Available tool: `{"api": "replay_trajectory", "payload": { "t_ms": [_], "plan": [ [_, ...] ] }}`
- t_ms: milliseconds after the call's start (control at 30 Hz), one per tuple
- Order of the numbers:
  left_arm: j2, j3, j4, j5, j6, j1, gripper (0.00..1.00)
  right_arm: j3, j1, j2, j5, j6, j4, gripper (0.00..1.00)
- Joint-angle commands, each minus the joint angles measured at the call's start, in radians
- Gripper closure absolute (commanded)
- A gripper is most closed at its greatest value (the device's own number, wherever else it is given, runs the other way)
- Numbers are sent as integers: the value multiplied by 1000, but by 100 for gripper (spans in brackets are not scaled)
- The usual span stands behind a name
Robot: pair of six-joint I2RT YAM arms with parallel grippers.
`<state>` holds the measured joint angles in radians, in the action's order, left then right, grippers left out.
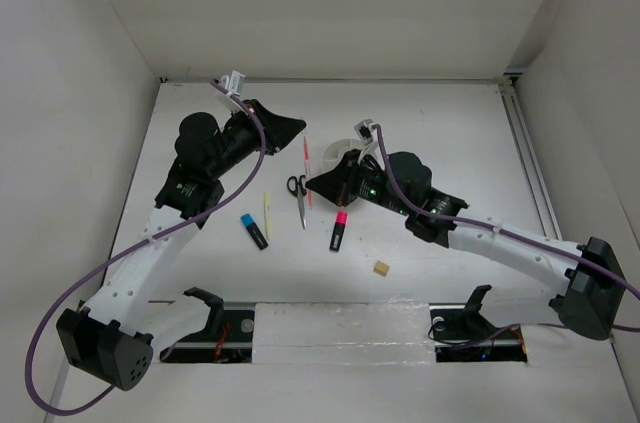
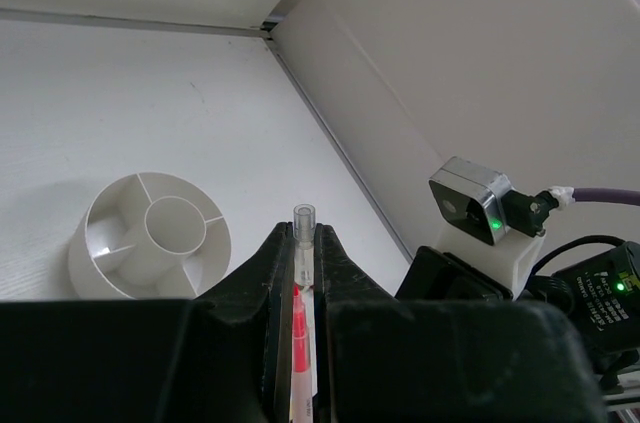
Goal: Sort the stationery into containers
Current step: Close the pen cap on the pen.
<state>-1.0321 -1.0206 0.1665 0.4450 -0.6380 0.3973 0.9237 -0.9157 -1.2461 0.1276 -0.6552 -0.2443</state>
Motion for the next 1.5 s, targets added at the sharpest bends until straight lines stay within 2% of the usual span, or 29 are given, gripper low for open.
{"api": "replay_trajectory", "payload": {
  "t_ms": [0, 467, 833, 1033, 1267, 1467],
  "plan": [
    [18, 16, 54, 23, -3, -3, 100, 56, 8, -9, 6, 6, -35, 100],
    [27, 25, 54, 3, 15, -3, 100, 56, 8, 0, 6, 6, -35, 100],
    [37, 25, 54, 41, 27, -3, 100, 56, 26, 0, 6, 6, -26, 100],
    [37, 14, -8, 52, 72, -3, 100, 66, 35, 0, 6, 16, -16, 100],
    [37, 33, -22, 122, 104, -3, 100, 96, 35, -9, 63, 16, -7, 100],
    [46, 33, -61, 181, 126, -3, 100, 116, 35, 0, 35, 58, 19, 100]
  ]
}}
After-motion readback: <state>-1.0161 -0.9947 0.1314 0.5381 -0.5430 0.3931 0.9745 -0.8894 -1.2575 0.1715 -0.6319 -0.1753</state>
